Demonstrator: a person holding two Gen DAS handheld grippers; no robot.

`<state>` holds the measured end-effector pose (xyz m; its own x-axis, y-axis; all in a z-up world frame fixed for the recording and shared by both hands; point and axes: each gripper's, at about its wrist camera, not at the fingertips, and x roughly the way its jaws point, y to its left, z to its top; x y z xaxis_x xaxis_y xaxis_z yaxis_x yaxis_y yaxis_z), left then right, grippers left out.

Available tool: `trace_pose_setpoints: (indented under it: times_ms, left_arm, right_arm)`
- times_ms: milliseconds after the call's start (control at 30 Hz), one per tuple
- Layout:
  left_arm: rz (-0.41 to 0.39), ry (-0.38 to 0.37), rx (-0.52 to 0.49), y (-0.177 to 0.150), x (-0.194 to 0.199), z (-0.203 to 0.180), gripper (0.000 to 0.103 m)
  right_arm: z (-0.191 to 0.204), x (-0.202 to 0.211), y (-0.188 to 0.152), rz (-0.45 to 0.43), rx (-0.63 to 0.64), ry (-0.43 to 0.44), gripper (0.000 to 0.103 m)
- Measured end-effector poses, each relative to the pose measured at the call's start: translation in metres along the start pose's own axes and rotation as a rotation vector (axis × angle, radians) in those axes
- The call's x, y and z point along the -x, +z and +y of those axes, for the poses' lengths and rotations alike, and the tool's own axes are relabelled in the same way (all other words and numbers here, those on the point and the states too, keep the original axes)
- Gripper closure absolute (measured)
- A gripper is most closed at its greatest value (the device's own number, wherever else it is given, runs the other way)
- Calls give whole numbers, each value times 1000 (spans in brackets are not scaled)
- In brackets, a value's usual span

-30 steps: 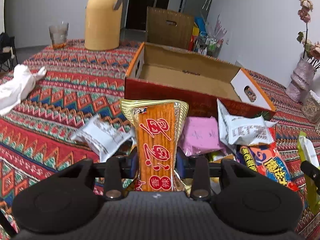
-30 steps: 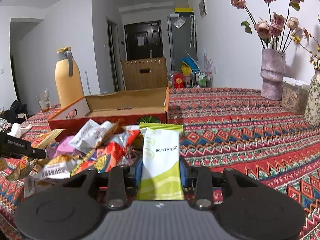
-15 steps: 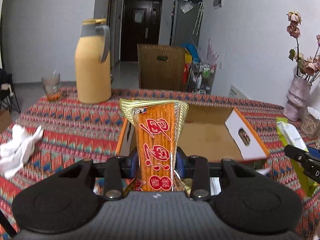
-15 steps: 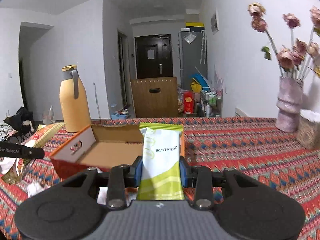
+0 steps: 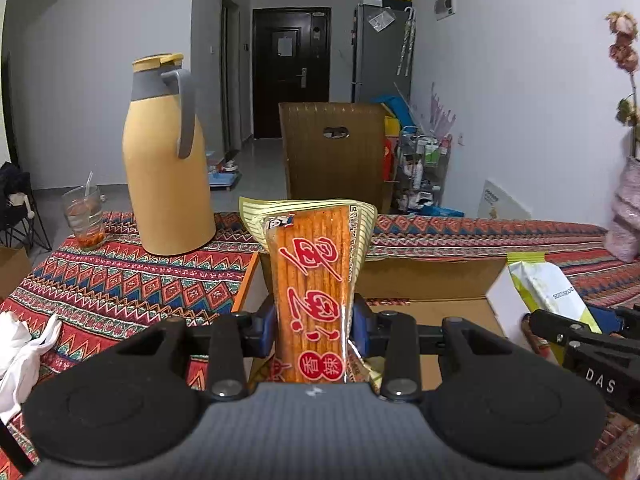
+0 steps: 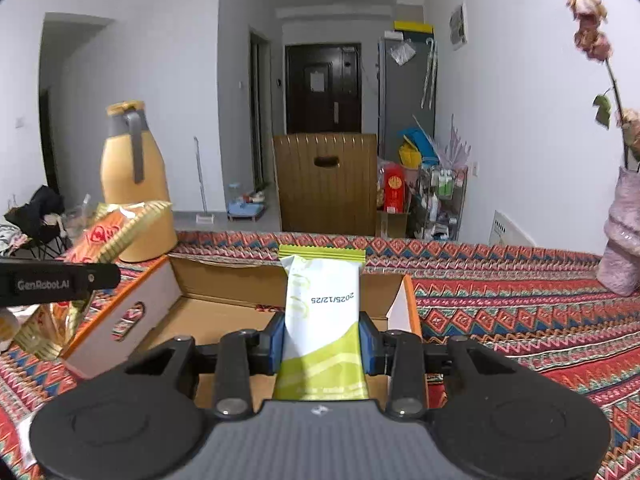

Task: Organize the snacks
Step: 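Lower both packets into the cardboard box and open both grippers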

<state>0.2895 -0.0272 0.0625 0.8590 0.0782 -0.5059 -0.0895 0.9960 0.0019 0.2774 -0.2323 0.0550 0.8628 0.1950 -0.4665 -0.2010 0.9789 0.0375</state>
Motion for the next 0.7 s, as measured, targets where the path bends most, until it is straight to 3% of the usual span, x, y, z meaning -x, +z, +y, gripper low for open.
trace_pose_setpoints:
  times_ms: [167,400,500,567,600,667,700]
  left_arm:
    - [0,20,-24,-15,-21,-5,66]
    - [35,-1,-26,-28,-34,-1,64]
    - [35,-18,-8,-31,-34,2,46]
    - [20,-23,2,-31,-30,5,27]
    - [10,-21,9,-30,-27,5,23]
    - [-18,-17,21,-29,-21,7,4]
    - [-31,-17,27,-29,-18,8,0]
  right_arm:
    - [-7,-34,-4,41,-36,-35,68]
    - [-16,-47,-19,59,-47,-26,67]
    - [-15,-51,-21,71,-39,-21,65]
    - [-15,-54,-22,80,-33,-18,64]
    - [-14,-54,-23,78,-31,-22,62]
    - [-15,-52,-23,73,-39,-19,39]
    - [-17,-49,-22,62,-51,-21,17]
